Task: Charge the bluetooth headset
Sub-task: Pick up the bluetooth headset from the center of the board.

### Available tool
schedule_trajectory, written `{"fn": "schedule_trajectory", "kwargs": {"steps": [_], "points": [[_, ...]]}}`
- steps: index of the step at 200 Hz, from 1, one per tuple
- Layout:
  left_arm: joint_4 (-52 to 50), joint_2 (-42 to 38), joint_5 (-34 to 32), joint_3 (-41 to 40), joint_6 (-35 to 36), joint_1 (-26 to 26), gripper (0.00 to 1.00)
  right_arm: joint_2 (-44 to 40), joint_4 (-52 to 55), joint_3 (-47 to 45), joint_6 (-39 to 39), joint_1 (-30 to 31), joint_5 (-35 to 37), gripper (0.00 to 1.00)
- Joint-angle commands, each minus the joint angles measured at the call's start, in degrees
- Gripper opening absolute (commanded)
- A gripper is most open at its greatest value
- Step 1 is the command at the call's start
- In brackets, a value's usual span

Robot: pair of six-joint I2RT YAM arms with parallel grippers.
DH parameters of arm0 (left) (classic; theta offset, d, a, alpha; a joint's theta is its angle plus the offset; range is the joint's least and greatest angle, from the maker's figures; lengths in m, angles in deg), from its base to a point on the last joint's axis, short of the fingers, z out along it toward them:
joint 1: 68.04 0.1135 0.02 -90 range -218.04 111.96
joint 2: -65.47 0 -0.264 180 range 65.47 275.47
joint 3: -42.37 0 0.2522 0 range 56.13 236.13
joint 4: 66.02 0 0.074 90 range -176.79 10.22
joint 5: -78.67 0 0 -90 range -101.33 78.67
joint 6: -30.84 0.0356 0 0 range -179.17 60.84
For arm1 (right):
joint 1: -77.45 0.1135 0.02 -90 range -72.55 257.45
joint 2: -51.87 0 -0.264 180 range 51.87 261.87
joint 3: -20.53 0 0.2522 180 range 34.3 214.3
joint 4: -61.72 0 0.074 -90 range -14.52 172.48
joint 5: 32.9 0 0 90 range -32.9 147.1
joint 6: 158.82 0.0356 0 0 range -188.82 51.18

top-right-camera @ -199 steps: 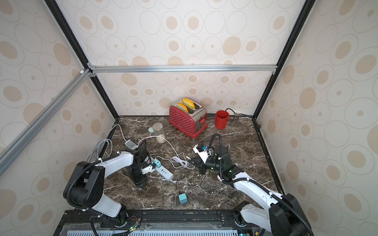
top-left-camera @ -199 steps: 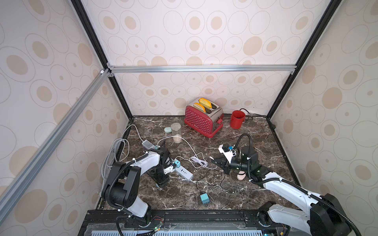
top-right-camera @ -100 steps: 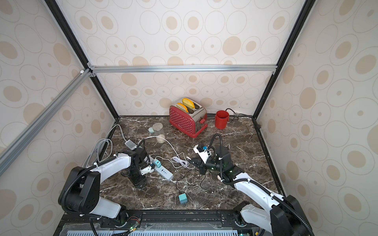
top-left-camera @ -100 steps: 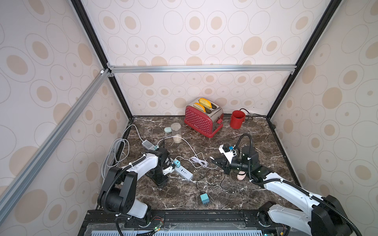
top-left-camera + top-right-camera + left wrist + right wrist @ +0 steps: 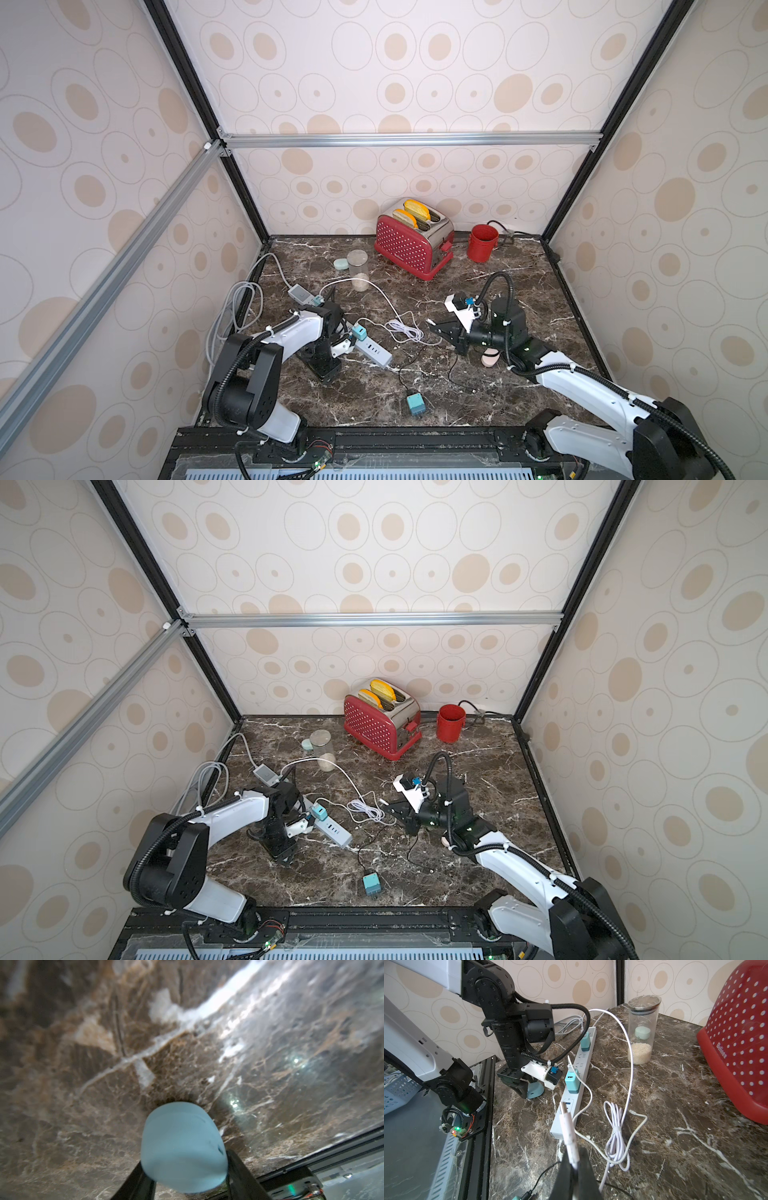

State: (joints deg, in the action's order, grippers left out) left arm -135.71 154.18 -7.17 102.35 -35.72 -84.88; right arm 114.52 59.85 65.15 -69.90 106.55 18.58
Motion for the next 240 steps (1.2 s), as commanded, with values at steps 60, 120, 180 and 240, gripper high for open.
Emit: {"fn": "schedule_trajectory", "kwargs": {"steps": [60, 120, 180, 240], "points": [[-0.6, -0.5, 0.1, 1.2, 0.9, -0.3, 0.53, -0.6, -0.3, -0.7, -1.4, -0.6, 0.4, 0.02], [-0.9, -0.3, 1.5, 1.5, 1.6, -0.3, 0.45, -1.3, 0.3, -0.6, -1.6, -0.7, 0.5, 0.02], [-3.4, -2.5, 2.6, 4.5, 0.3, -0.2, 0.38, -0.9, 0.3, -0.6, -1.2, -0.7, 0.4, 0.02], [-11.7, -12.8, 0.6, 13.8, -2.3, -0.2, 0.35, 0.5, 2.4, 2.1, 3.7, 0.0, -1.0, 0.0]]}}
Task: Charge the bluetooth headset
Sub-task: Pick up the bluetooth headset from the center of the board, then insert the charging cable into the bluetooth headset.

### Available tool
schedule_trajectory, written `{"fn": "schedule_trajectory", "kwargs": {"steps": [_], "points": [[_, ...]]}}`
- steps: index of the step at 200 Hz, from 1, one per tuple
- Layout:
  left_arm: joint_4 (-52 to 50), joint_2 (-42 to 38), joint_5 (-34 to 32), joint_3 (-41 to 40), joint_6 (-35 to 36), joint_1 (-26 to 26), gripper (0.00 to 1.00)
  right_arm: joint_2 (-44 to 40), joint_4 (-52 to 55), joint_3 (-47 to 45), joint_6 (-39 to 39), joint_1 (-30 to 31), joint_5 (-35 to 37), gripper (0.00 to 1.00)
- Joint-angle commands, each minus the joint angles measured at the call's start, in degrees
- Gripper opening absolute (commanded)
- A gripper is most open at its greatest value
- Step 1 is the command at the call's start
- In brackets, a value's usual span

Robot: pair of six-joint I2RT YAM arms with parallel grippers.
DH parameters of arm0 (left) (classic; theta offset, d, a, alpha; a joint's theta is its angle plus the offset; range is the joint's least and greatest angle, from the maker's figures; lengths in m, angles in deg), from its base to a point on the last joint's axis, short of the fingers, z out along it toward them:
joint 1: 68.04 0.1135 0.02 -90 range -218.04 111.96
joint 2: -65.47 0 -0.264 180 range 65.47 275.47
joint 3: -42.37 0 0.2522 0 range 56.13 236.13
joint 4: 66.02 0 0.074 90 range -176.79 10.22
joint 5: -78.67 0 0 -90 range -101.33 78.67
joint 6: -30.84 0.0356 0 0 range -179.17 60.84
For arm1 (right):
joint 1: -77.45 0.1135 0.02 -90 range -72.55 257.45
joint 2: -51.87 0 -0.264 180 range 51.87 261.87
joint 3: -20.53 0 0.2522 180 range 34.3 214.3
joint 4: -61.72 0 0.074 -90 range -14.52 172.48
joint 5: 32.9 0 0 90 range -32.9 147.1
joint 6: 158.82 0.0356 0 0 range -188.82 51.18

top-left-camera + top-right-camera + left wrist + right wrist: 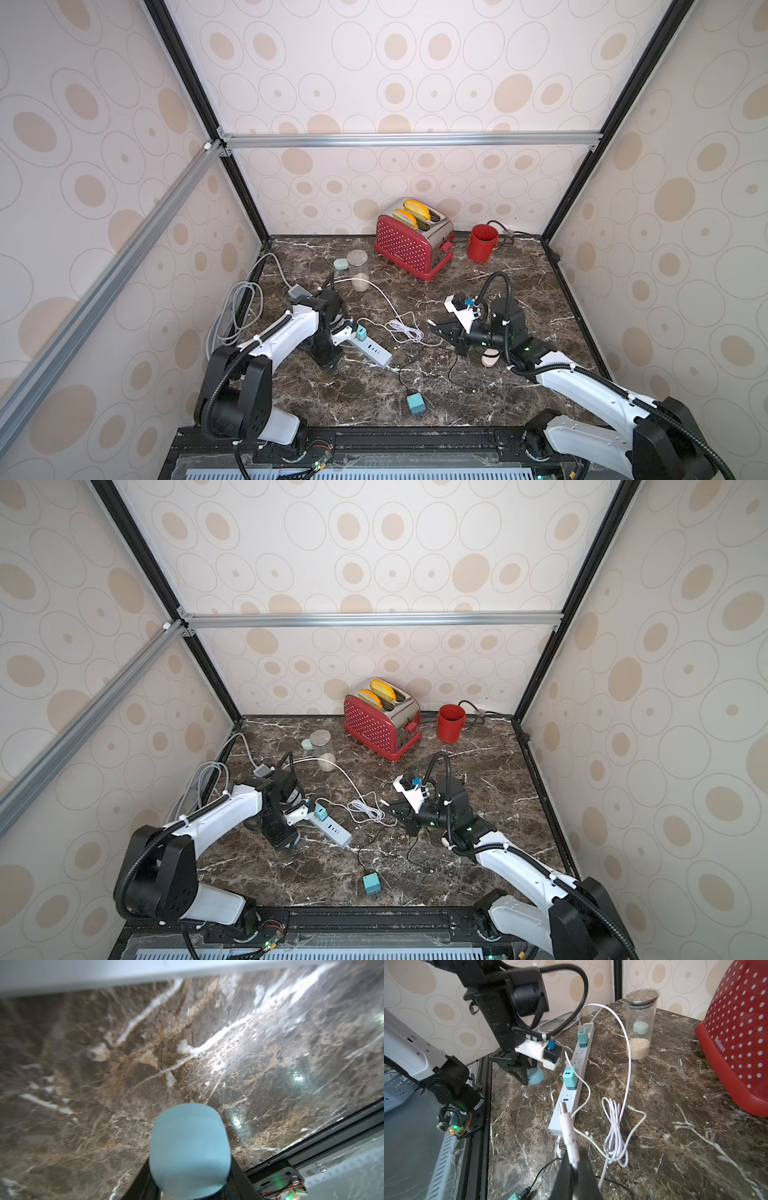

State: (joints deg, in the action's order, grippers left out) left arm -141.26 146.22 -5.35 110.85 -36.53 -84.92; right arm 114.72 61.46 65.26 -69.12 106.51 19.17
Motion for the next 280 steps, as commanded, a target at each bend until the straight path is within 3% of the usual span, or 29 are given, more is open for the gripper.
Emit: {"fn": "schedule_trajectory", "kwargs": {"steps": [1, 19, 34, 84, 143, 177, 213, 280], "points": [[-6.2, -5.1, -1.3, 5.5, -1.6, -0.2, 0.35, 0.3, 0.8, 1.9, 3.0, 0.1, -1.6, 0.0], [-5.8, -8.4, -1.4, 10.4, -4.1, -0.3, 0.33, 0.6, 0.9, 3.1, 5.6, 2.4, -1.6, 0.0], [-2.5, -10.6, 3.0, 14.0, -8.1, -0.3, 0.32, 2.1, 1.1, 5.0, 7.9, 4.2, -2.4, 0.0], [24.6, -17.6, 15.9, 11.1, -17.7, -1.3, 0.28, 9.7, 7.4, 16.3, 12.8, 8.0, -3.6, 0.0], [31.9, -13.0, 25.9, 13.0, -5.6, -3.4, 0.33, 11.6, 16.6, 23.5, 11.8, 8.9, 1.7, 0.0], [34.2, -8.8, 30.9, 15.0, -3.7, -3.7, 0.32, 11.9, 22.5, 26.2, 9.3, 8.9, 5.2, 0.0], [36.9, -7.1, 31.6, 15.0, -0.4, -5.9, 0.32, 12.8, 25.0, 28.9, 9.9, 8.9, 4.7, 0.0], [38.2, -3.4, 22.9, 17.4, 1.5, -12.4, 0.29, 14.7, 22.0, 30.9, 18.0, 8.9, -0.9, 0.0]]}}
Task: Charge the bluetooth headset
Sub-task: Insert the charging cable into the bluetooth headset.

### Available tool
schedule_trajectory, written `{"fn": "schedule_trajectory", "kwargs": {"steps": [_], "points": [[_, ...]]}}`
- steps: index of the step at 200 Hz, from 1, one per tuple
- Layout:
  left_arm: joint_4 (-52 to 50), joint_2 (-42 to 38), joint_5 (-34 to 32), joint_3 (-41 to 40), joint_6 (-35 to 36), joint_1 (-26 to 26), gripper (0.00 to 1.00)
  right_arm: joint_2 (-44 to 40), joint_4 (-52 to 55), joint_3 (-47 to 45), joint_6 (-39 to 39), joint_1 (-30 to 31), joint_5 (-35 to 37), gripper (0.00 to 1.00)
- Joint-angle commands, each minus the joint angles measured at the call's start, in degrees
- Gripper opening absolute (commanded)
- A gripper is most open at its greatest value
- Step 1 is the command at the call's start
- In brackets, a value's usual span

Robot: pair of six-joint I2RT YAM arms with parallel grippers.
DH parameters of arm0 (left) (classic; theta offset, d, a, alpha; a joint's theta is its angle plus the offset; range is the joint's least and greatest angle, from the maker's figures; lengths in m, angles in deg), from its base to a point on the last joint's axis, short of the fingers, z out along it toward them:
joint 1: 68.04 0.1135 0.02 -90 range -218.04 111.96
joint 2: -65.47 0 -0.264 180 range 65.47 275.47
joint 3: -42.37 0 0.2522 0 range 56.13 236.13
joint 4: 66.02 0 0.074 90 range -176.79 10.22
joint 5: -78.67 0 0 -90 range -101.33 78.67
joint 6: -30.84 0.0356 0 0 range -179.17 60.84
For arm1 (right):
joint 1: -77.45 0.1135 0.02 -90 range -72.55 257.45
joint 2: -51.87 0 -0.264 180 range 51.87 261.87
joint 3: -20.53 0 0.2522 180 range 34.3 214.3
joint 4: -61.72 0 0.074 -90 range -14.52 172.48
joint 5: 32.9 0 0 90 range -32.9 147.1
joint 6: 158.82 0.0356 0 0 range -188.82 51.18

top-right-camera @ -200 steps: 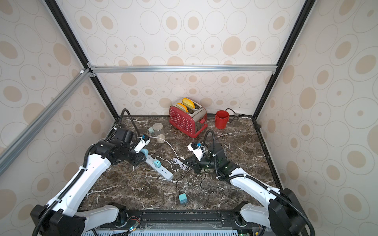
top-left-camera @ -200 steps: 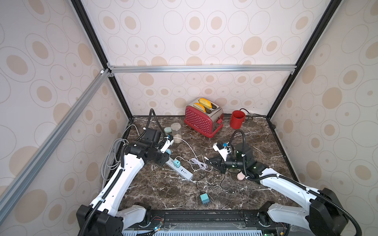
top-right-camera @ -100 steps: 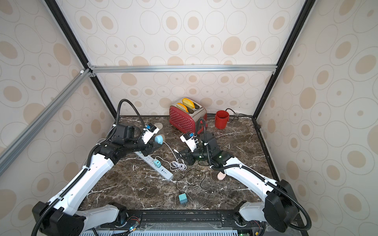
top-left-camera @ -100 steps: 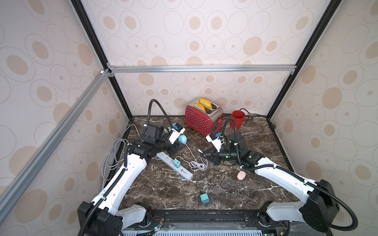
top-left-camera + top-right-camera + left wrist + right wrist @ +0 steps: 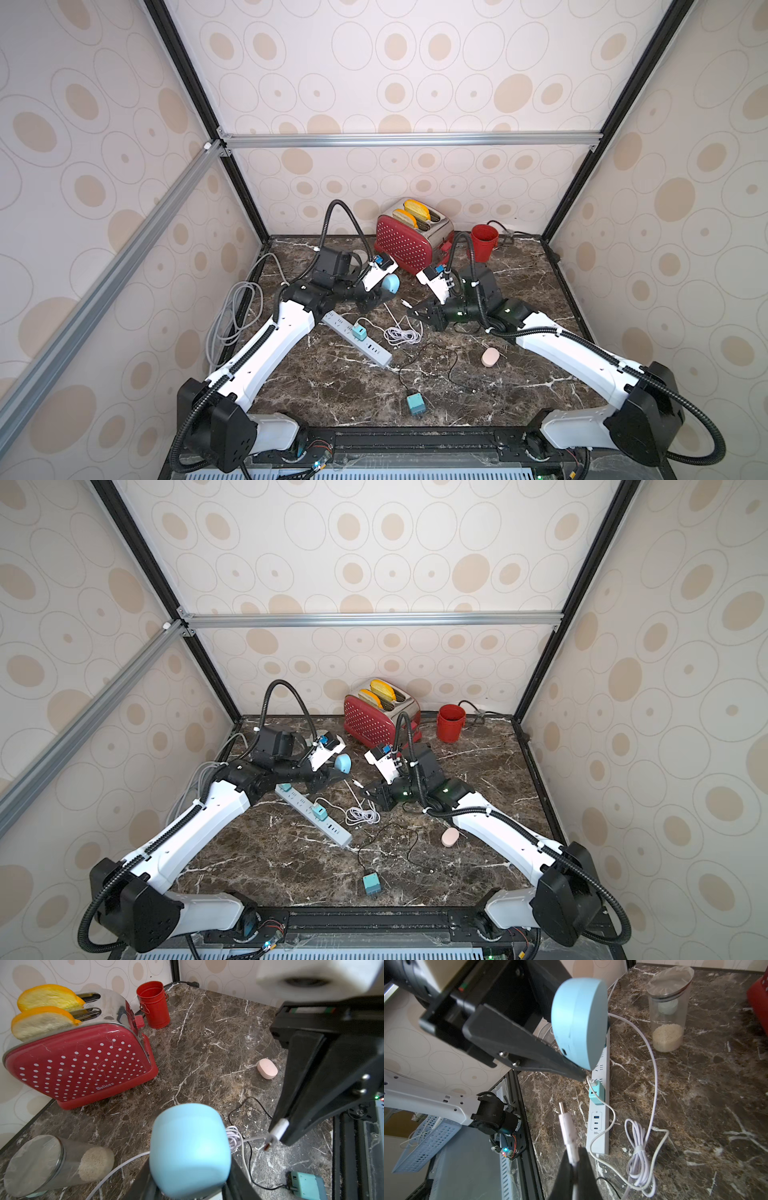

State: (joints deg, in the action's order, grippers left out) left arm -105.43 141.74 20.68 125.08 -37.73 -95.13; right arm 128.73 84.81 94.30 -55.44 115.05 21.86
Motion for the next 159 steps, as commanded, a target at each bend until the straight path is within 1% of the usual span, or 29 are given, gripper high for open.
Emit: {"fn": "schedule_trajectory", "kwargs": {"steps": [1, 32, 67, 100, 159], "points": [[2.5, 1.1, -3.2, 3.2, 2.7, -2.3, 0.29, 0.7, -1.4, 1.9, 4.4, 0.4, -3.6, 0.0], [3.2, 2.3, -6.2, 4.0, 3.0, -3.9, 0.29, 0.5, -0.1, 2.8, 9.4, -0.3, -2.6, 0.0], [4.4, 2.3, -8.2, 4.2, 2.0, -3.9, 0.28, -1.7, 1.3, 2.1, 12.7, -1.2, -0.3, 0.0], [4.5, 2.3, -9.0, 4.5, 2.2, -4.0, 0.28, -1.4, 3.4, 2.8, 13.2, -1.7, 1.8, 0.0], [4.5, 2.6, -9.2, 4.2, 3.5, -4.5, 0.28, -1.3, 0.2, 3.0, 14.6, -1.8, 2.5, 0.0]]}}
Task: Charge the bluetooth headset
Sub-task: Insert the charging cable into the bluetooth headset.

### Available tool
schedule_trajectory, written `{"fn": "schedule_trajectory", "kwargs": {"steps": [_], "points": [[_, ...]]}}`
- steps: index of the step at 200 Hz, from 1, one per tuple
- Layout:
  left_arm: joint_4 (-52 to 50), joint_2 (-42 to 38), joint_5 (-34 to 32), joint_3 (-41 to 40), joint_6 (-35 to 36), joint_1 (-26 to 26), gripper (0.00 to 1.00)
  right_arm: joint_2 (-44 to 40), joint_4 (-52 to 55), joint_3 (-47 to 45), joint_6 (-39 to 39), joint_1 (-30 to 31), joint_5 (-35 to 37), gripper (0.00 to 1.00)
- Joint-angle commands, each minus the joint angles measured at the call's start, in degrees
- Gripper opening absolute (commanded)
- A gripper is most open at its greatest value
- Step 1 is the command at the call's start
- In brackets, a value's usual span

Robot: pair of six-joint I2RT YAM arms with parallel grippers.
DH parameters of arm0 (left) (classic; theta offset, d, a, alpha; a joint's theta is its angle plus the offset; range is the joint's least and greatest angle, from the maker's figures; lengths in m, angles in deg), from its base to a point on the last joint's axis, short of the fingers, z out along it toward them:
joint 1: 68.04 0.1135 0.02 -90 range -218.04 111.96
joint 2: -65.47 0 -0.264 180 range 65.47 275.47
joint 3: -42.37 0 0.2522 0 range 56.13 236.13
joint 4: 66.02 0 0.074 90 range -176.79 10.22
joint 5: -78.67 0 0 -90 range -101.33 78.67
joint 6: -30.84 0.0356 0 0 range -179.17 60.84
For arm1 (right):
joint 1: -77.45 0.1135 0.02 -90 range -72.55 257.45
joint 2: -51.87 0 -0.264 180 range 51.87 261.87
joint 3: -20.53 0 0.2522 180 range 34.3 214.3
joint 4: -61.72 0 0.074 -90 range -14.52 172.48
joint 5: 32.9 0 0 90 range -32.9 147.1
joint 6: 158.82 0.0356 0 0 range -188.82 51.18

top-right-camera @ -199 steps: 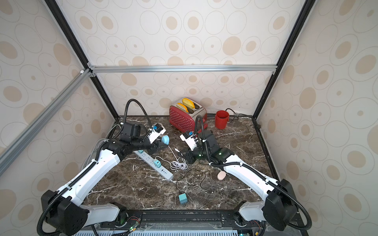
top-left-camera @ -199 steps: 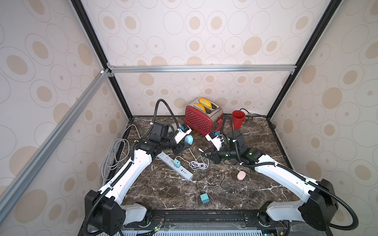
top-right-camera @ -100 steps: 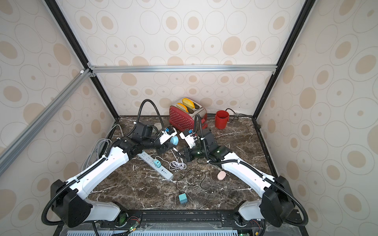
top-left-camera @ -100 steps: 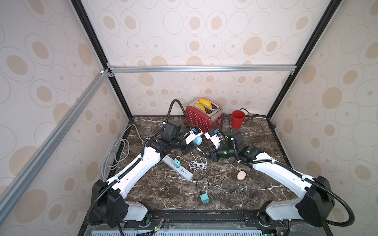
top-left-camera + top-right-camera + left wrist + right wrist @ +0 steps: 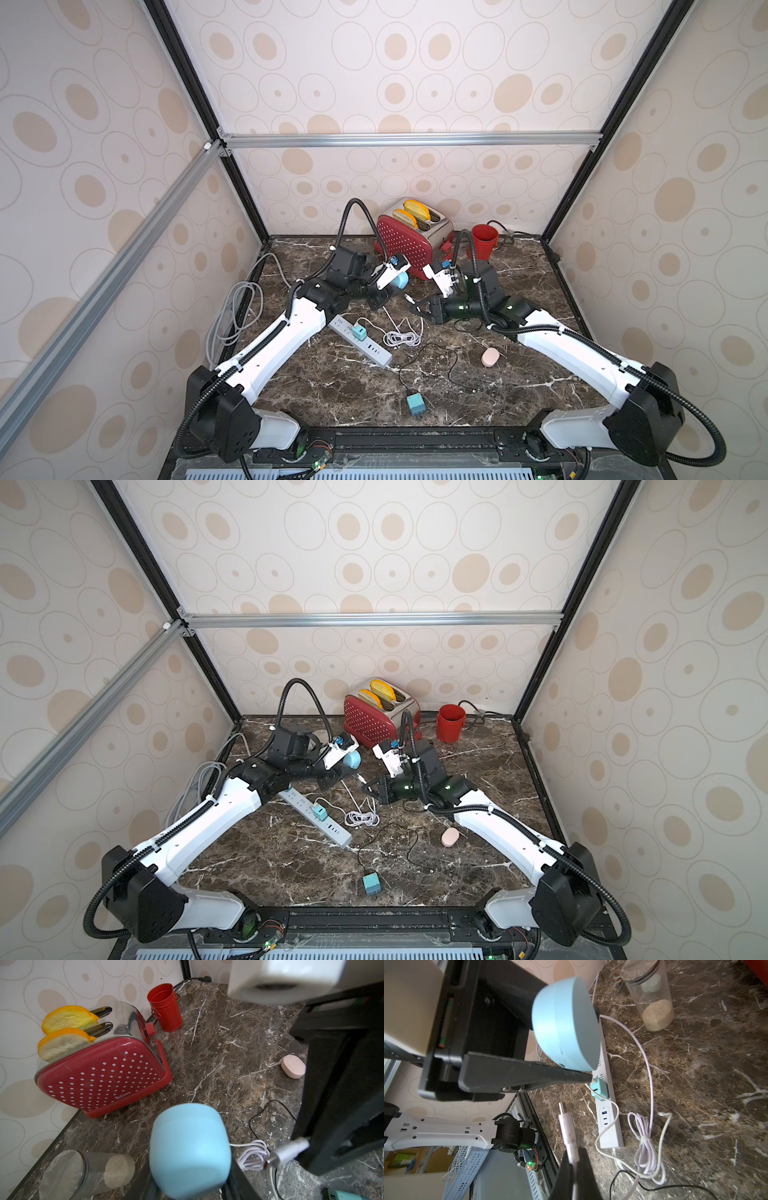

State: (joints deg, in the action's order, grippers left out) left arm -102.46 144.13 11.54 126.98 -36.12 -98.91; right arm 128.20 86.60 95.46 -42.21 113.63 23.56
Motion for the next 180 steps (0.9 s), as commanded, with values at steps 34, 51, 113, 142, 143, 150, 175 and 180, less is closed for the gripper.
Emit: {"fn": "schedule_trajectory", "kwargs": {"steps": [34, 51, 113, 142, 143, 150, 175, 180], "points": [[1.5, 0.6, 0.4, 2.7, 2.7, -1.1, 0.28, 0.4, -2.9, 2.5, 2.9, -0.8, 0.6, 0.0], [1.5, 0.7, 0.7, 2.7, 2.9, -1.3, 0.28, 0.8, -3.4, 2.7, 3.6, -1.1, 0.4, 0.0], [2.6, 0.6, -0.1, 2.6, 2.9, -1.9, 0.27, 2.8, -4.4, 3.2, 5.1, -1.1, -0.7, 0.0], [2.9, 0.9, -0.2, 3.0, 2.5, -1.9, 0.27, 2.9, -3.8, 3.0, 5.4, -1.1, 0.2, 0.0], [2.9, 1.0, -0.2, 3.0, 2.6, -2.0, 0.27, 2.9, -3.8, 3.1, 5.4, -1.2, 0.3, 0.0], [2.9, 1.0, -0.2, 3.0, 2.7, -1.9, 0.27, 2.9, -3.7, 3.1, 5.6, -1.1, 0.5, 0.0], [2.6, 0.7, -0.9, 2.7, 3.7, -2.5, 0.27, 3.1, -3.6, 3.5, 6.0, -1.1, 0.9, 0.0], [2.6, 0.7, -1.1, 2.7, 3.8, -2.6, 0.27, 3.3, -3.6, 3.6, 6.0, -1.1, 1.1, 0.0]]}}
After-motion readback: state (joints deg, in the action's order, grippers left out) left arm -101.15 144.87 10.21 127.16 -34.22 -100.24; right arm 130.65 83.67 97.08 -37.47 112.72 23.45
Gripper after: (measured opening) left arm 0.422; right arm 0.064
